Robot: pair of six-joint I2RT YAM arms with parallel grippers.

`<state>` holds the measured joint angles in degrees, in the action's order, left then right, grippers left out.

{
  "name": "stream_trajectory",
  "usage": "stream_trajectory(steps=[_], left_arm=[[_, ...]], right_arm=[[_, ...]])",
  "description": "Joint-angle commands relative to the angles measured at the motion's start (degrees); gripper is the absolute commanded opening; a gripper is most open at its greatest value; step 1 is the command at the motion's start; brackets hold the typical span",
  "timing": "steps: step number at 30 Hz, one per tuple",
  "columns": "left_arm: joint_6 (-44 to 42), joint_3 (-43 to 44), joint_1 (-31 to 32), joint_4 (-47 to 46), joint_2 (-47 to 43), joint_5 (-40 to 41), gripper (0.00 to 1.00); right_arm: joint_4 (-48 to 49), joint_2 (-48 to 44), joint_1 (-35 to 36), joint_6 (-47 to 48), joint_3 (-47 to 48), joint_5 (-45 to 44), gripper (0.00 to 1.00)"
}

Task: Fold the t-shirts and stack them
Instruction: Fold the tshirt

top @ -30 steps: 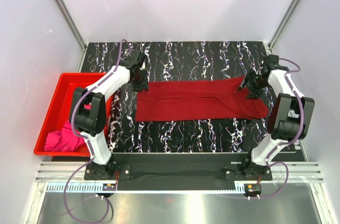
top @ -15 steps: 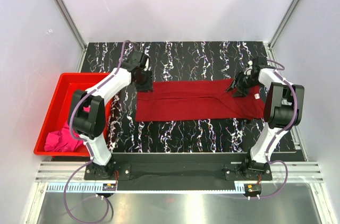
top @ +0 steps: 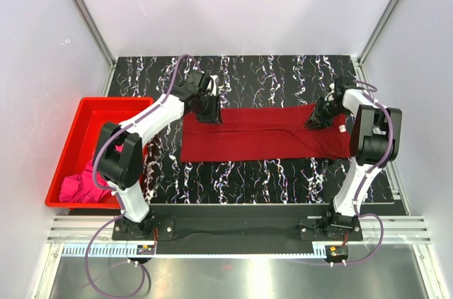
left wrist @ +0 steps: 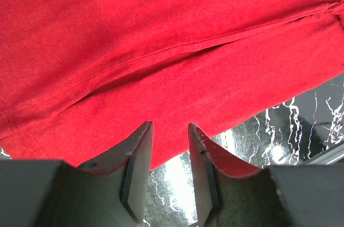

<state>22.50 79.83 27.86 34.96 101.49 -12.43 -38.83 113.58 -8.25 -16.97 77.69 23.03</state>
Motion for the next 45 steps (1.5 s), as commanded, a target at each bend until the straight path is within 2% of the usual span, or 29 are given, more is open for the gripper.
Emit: stream_trajectory(steps=[1, 4, 8, 11, 12, 13, 16, 17, 19, 20, 21, 24, 25, 26, 27, 32, 36, 38, 41, 45], left_arm=[[0.4, 1.3, -0.1, -2.2, -2.5, -1.7, 0.38], [0.2, 1.4, 0.8, -3.8, -2.5, -3.0, 0.38], [-0.4, 1.4, 3.1, -8.4, -2.0, -5.4, 0.44], [1.0, 0.4, 4.5, -14.4, -1.4, -8.8, 0.52], [0.9, 0.4, 5.9, -15.5, -1.0, -9.0, 0.58], [0.5, 1.2, 6.8, -16.9, -0.4, -8.8, 0.61], [-0.8, 3.6, 10.0, -16.9, 2.3, -7.9, 0.64], [-1.4, 4.5, 10.9, -17.2, 3.0, -7.5, 0.65], [-2.4, 5.2, 13.6, -18.4, 4.6, -6.0, 0.67], [-3.5, 5.6, 14.6, -18.9, 4.9, -4.9, 0.67], [-4.2, 5.6, 16.5, -19.4, 5.1, -4.1, 0.67], [-8.0, 5.6, 20.7, -22.6, 6.2, -0.1, 0.67], [-9.3, 5.9, 21.9, -23.0, 7.1, 1.3, 0.67], [-11.3, 7.0, 23.0, -23.1, 7.9, 2.7, 0.66], [-11.8, 8.0, 24.7, -23.0, 8.9, 4.2, 0.65], [-9.9, 16.3, 28.4, -21.1, 16.1, 9.1, 0.64], [-9.0, 21.6, 31.2, -19.8, 20.9, 13.9, 0.66], [-8.4, 25.3, 31.6, -18.2, 23.1, 18.4, 0.72], [-7.7, 30.3, 31.7, -15.7, 27.3, 21.7, 0.72], [-7.4, 34.6, 32.2, -14.2, 30.8, 25.2, 0.72]], right_arm=[[-1.3, 0.2, 1.0, 0.2, 2.2, -0.4, 0.23], [-2.4, -2.8, 1.9, -1.3, 0.9, 0.6, 0.10], [-4.4, -9.0, 3.7, -2.5, -2.9, 0.4, 0.07], [-5.7, -13.6, 4.3, -2.6, -6.6, 0.6, 0.07], [-6.3, -15.6, 4.4, -2.9, -8.5, 0.8, 0.07], [-6.7, -16.3, 4.4, -3.1, -9.4, 0.9, 0.10], [-8.1, -18.9, 4.4, -4.6, -12.6, 3.2, 0.31], [-8.1, -19.7, 4.4, -4.7, -13.3, 5.6, 0.46], [-10.1, -23.1, 3.8, -6.3, -14.1, 3.7, 0.61], [-11.2, -24.4, 2.9, -7.2, -13.8, 1.2, 0.76], [-13.4, -25.6, 1.8, -7.7, -12.8, -2.9, 0.79], [-18.7, -28.4, -5.5, -10.2, -10.1, -11.6, 0.84], [-19.2, -28.7, -8.2, -10.5, -10.2, -11.9, 0.83], [-19.8, -28.8, -10.5, -11.3, -10.4, -12.1, 0.82], [-21.1, -28.9, -13.9, -12.2, -11.1, -14.0, 0.77], [-19.6, -29.7, -16.8, -14.4, -14.5, -17.3, 0.70], [-16.9, -28.4, -21.3, -14.1, -17.0, -14.4, 0.73], [-16.3, -26.9, -22.9, -15.0, -18.0, -12.0, 0.80], [-13.8, -26.1, -23.7, -16.9, -20.0, -9.2, 0.84], [-11.3, -22.7, -23.8, -18.6, -21.4, -6.7, 0.84]])
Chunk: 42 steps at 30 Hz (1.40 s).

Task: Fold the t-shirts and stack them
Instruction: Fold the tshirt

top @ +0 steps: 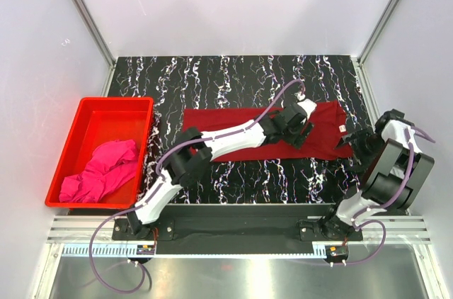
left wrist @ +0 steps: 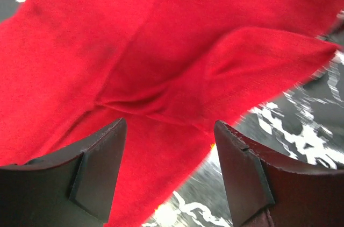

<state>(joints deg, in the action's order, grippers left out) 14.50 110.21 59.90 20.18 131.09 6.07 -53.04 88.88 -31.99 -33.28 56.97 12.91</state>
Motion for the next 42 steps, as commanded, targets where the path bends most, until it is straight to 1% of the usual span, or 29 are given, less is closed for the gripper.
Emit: stream_trajectory(steps=[1, 4, 8, 10, 12, 14, 15, 18, 21, 22, 24, 25, 26, 28, 33, 35, 39, 42], left_arm=[[0.6, 4.7, 0.3, 0.4, 1.7, 7.3, 0.72], [0.2, 5.6, 0.7, -0.8, 2.4, 8.0, 0.70], [0.1, 6.9, 1.2, -0.1, 3.9, 8.6, 0.66], [0.2, 6.2, 1.3, 0.0, 3.7, 8.2, 0.65], [0.8, 5.3, 1.4, -0.6, 2.5, 7.5, 0.65], [1.2, 3.8, 1.4, -0.8, 1.3, 6.1, 0.65], [1.3, 3.0, 1.5, -1.8, -0.2, 5.5, 0.67], [1.3, 0.2, 1.7, -4.4, -2.1, 3.3, 0.69], [1.9, 1.1, 1.9, -3.8, -0.9, 2.5, 0.69], [2.1, 3.8, 1.9, -2.4, 1.0, 2.7, 0.67], [2.0, 6.5, 2.0, -0.2, 2.7, 2.9, 0.65], [1.8, 6.6, 2.1, -0.1, 3.5, 3.1, 0.65], [1.6, 6.5, 2.1, -0.3, 3.6, 3.4, 0.64], [1.5, 6.0, 2.2, -0.7, 3.6, 4.3, 0.62], [1.4, 5.5, 2.2, -1.5, 4.4, 4.6, 0.56], [1.5, 6.2, 2.2, -1.4, 4.7, 4.1, 0.55], [1.8, 6.4, 2.3, -1.5, 4.7, 2.7, 0.59], [2.5, 5.8, 2.4, -2.4, 4.4, 1.7, 0.59]], right_arm=[[3.1, 2.3, -0.2, -2.4, -1.0, 3.5, 0.84], [4.7, 2.3, -0.4, -3.2, -2.1, 4.8, 0.83], [4.2, 1.9, -0.5, -3.1, -2.3, 4.1, 0.79], [4.3, 1.7, -0.9, -2.8, -2.3, 3.6, 0.77], [4.5, 1.6, -1.0, -2.7, -2.7, 3.4, 0.76], [4.9, 1.7, -1.5, -2.9, -3.2, 4.2, 0.76], [5.2, 2.0, -1.7, -3.1, -3.4, 4.4, 0.76], [5.7, 2.3, -1.9, -3.3, -3.6, 4.5, 0.77], [6.3, 2.6, -2.0, -4.0, -4.1, 5.0, 0.76], [6.5, 2.6, -2.0, -4.1, -4.4, 5.8, 0.74], [7.3, 2.4, -2.0, -4.5, -4.8, 6.5, 0.67], [7.4, 2.4, -2.0, -4.3, -4.9, 6.6, 0.65], [7.5, 2.4, -2.0, -3.8, -5.1, 6.3, 0.60], [7.7, 2.3, -2.0, -3.0, -5.2, 6.0, 0.54], [9.4, 1.0, -2.0, -1.3, -6.3, 5.1, 0.52], [9.4, 1.2, -2.0, -0.7, -6.1, 4.6, 0.52], [8.9, 1.2, -2.0, 0.2, -5.7, 3.8, 0.52], [9.4, 1.0, -1.9, 0.1, -6.1, 4.0, 0.52]])
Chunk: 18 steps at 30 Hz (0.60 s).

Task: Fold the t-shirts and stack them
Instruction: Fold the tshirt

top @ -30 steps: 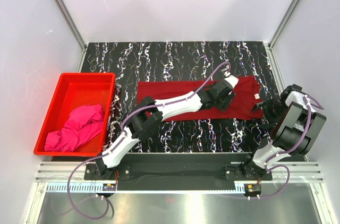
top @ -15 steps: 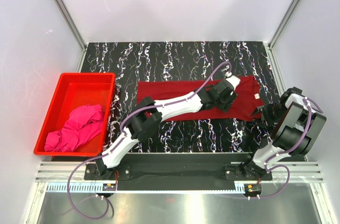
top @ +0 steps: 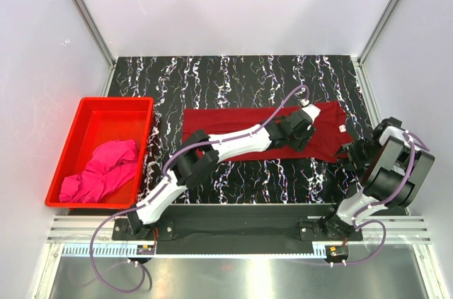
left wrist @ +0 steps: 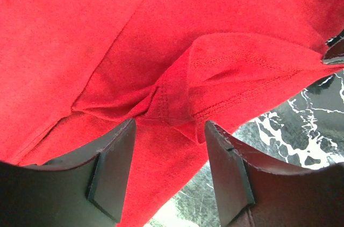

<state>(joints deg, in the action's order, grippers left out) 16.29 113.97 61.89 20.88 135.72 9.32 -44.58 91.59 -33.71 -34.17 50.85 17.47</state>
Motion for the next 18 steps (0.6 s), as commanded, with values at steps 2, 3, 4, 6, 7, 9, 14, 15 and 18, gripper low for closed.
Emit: stream_trajectory(steps=[2, 3, 4, 6, 7, 9, 14, 15, 18], left_arm=[[0.8, 2.3, 0.7, -3.0, 0.5, -0.8, 0.59], [0.8, 3.1, 0.7, -2.8, 0.8, -0.5, 0.59], [0.8, 3.3, 0.7, -2.6, 1.5, -0.2, 0.59], [0.8, 3.8, 0.8, -2.3, 2.0, 1.0, 0.58], [0.7, 4.0, 0.7, -2.2, 2.4, 1.2, 0.57], [0.2, 4.8, 0.8, -1.8, 2.9, 2.4, 0.55], [0.1, 4.9, 0.8, -1.9, 2.0, 3.3, 0.34], [0.1, 4.4, 0.7, -2.2, 1.7, 3.6, 0.33], [-0.6, 3.5, 0.8, -2.8, 0.3, 4.2, 0.29]], right_arm=[[1.0, -1.7, -0.3, 0.8, -0.2, -0.2, 0.51], [1.0, -1.6, -0.3, 0.9, -0.2, -0.2, 0.49], [1.0, -1.7, -0.2, 0.9, -0.4, -0.1, 0.48], [1.2, -1.7, -0.3, 0.8, -0.2, -0.2, 0.47], [1.4, -1.7, -0.3, 0.9, -0.2, -0.2, 0.46], [1.4, -1.5, -0.2, 0.9, -0.2, -0.2, 0.40], [2.5, -1.7, -0.3, 1.0, 0.0, -0.3, 0.22], [2.8, -1.8, -0.3, 1.0, 0.0, -0.1, 0.19], [4.1, -1.2, -0.3, 1.0, 0.7, 0.7, 0.13]])
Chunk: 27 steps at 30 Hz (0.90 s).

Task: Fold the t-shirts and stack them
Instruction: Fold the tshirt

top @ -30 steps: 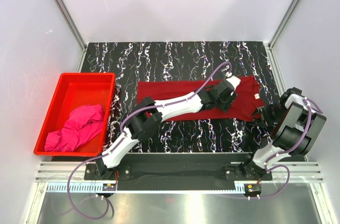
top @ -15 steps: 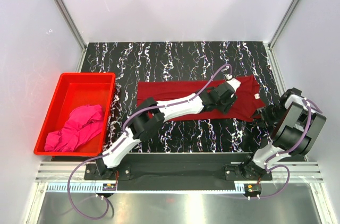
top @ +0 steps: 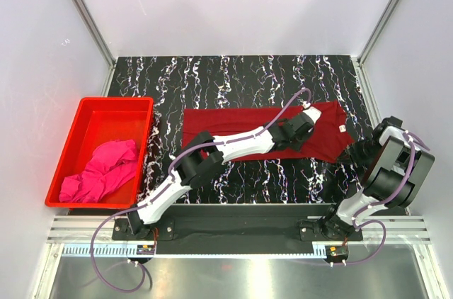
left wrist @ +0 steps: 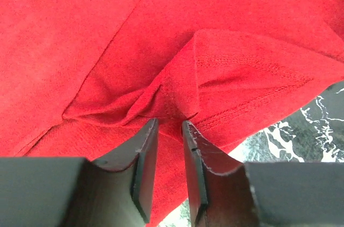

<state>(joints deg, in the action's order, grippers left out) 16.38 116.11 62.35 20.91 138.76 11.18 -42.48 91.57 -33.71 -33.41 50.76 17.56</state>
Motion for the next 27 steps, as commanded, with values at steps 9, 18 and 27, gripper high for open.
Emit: stream_trajectory(steps=[9, 18, 27], left_arm=[[-0.7, -1.2, 0.3, -3.2, -5.2, 2.5, 0.18], [0.0, -1.9, 0.2, -3.5, -6.5, 2.2, 0.18], [0.4, -0.7, 0.3, -3.3, -6.4, 1.9, 0.19]], right_arm=[[0.9, -4.6, -0.3, 0.4, 0.9, -0.1, 0.45], [4.0, -2.4, -0.3, -0.9, -2.2, 3.6, 0.48], [6.4, -1.1, -0.3, -2.4, -3.5, 5.2, 0.32]])
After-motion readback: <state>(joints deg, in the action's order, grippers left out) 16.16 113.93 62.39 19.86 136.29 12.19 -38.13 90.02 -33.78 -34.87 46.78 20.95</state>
